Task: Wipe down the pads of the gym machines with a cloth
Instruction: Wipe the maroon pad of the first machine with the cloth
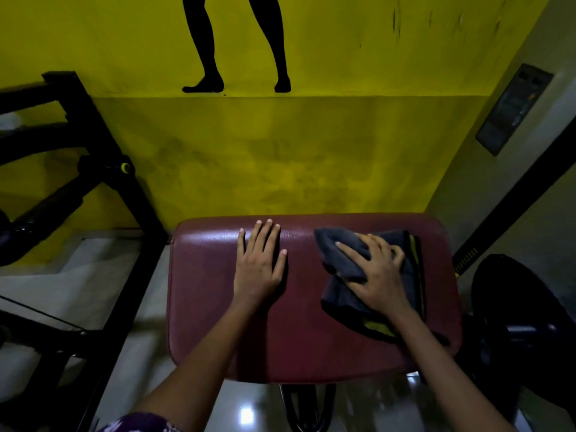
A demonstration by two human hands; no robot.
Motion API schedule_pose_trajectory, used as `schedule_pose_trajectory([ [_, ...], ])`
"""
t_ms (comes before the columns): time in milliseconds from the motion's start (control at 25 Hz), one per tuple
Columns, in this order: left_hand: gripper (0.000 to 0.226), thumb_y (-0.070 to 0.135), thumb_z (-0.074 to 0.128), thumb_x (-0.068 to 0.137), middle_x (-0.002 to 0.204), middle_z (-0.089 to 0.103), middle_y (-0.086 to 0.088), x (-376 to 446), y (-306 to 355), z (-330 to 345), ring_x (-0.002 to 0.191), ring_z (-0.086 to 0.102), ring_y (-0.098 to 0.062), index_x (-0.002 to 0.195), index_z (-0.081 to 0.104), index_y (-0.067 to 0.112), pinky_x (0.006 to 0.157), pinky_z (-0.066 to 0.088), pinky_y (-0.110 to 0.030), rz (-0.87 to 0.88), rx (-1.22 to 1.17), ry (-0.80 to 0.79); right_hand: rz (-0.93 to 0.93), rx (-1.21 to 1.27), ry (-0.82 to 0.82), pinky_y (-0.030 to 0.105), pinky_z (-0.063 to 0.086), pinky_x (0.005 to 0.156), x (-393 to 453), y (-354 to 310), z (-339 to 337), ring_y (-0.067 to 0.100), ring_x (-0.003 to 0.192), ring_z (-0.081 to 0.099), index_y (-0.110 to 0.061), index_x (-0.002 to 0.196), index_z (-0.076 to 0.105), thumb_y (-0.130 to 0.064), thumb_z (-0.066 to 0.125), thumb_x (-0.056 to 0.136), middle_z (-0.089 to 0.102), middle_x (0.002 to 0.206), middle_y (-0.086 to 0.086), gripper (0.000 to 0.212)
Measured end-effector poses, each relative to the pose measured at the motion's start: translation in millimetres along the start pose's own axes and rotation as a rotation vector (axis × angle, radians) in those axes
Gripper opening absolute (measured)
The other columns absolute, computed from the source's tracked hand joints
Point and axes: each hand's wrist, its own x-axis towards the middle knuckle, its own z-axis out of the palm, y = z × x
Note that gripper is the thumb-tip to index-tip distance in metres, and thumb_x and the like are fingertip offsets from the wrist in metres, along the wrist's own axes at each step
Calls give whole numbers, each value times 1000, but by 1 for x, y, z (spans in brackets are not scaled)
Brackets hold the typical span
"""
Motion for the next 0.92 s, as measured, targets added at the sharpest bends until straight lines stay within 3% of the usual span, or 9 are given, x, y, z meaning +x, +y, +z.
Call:
schedule_pose_trajectory([
  [80, 53, 36, 37, 94, 149, 37, -4, 1, -1, 0, 143, 23, -17, 141, 42, 13, 118, 6, -45, 1, -5, -7, 186, 26, 29, 44, 24, 89, 0, 19, -4, 30, 118, 41, -30, 129, 56, -58, 46, 83, 53, 127, 10, 55],
  [200, 53, 36, 36, 94, 149, 38, -4, 1, -2, 1, 143, 23, -17, 141, 42, 12, 117, 7, -47, 4, -5, -19, 756, 67, 196, 54, 28, 95, 13, -9, -1, 36, 116, 43, -27, 126, 59, -63, 45, 84, 54, 126, 14, 57],
  [240, 53, 36, 36, 94, 149, 38, -5, 1, -3, 1, 143, 23, -17, 141, 42, 12, 117, 8, -47, 3, -4, -24, 837, 75, 233, 56, 30, 95, 14, -28, 2, 37, 115, 44, -27, 126, 59, -63, 44, 85, 53, 127, 16, 57],
  [320, 52, 36, 36, 95, 149, 37, -5, 1, -3, 2, 142, 23, -18, 141, 42, 12, 117, 8, -47, 2, 0, -32, 762, 90, 231, 54, 31, 93, 7, -66, 7, 35, 114, 43, -27, 128, 58, -61, 47, 84, 51, 127, 16, 56],
  [400, 52, 36, 35, 95, 149, 38, -5, 1, -4, 3, 142, 25, -20, 141, 43, 12, 117, 9, -47, 7, 7, -41, 498, 54, 138, 49, 29, 91, -23, -91, 10, 32, 117, 41, -30, 131, 52, -56, 51, 82, 47, 130, 12, 55],
  [560, 52, 36, 36, 94, 147, 40, -7, 1, -6, 3, 140, 29, -22, 139, 44, 11, 115, 10, -47, 12, -6, -37, -66, -38, -50, 46, 24, 91, -71, -42, -1, 29, 123, 40, -40, 141, 29, -50, 46, 77, 37, 138, 6, 66],
  [640, 53, 36, 36, 94, 147, 41, -8, 0, -5, 2, 140, 29, -23, 139, 45, 10, 115, 10, -47, 17, -11, -41, 106, -42, -69, 46, 23, 91, -81, -13, -10, 29, 123, 39, -39, 140, 31, -53, 41, 82, 38, 138, 7, 60],
  [800, 54, 37, 33, 94, 148, 39, -8, 1, -6, 1, 141, 28, -23, 140, 43, 10, 116, 9, -47, 4, 1, -58, 891, 36, 110, 57, 29, 94, -79, -61, -3, 37, 119, 44, -25, 132, 52, -64, 28, 91, 49, 132, 19, 61],
  [920, 55, 38, 32, 94, 147, 40, -9, 2, -5, 3, 140, 28, -24, 139, 44, 9, 116, 9, -48, 7, 16, -56, 733, 22, 11, 56, 30, 92, -92, -77, -2, 36, 120, 40, -28, 135, 48, -61, 31, 90, 45, 135, 16, 58],
])
